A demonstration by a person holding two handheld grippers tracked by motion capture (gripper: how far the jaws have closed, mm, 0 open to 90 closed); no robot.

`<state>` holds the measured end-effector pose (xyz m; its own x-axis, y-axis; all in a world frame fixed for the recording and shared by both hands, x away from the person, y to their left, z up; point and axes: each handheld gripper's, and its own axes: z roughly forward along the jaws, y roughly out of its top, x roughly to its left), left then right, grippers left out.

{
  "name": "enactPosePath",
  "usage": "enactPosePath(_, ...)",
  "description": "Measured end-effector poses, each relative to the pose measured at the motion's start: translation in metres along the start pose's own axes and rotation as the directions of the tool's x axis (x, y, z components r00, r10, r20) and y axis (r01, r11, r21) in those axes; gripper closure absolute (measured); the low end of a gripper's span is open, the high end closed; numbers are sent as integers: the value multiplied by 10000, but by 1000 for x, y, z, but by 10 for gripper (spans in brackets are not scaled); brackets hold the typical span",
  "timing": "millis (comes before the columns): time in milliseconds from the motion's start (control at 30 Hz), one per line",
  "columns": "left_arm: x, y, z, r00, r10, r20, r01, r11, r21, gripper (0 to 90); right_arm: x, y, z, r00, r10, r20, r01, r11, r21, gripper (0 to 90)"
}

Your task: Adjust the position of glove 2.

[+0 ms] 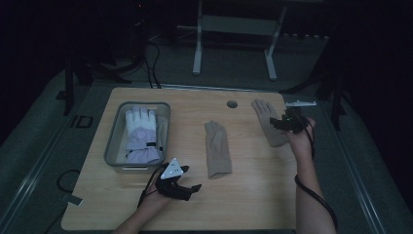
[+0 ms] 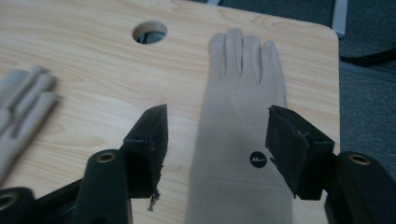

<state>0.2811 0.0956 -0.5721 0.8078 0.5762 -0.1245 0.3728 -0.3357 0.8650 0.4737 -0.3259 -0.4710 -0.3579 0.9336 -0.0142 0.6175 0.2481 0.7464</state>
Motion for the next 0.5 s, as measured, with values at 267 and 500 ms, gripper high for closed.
enactPosePath(267, 0, 0, -1, 10000, -40, 15, 40, 10000, -41, 159, -10, -3, 37, 9990, -370, 245, 355, 9977, 582, 389)
enactPosePath(500, 2, 0, -1, 9999, -149, 65, 150, 9998, -108, 159, -17, -9, 65, 9980, -99, 623, 33, 9945, 1043, 409)
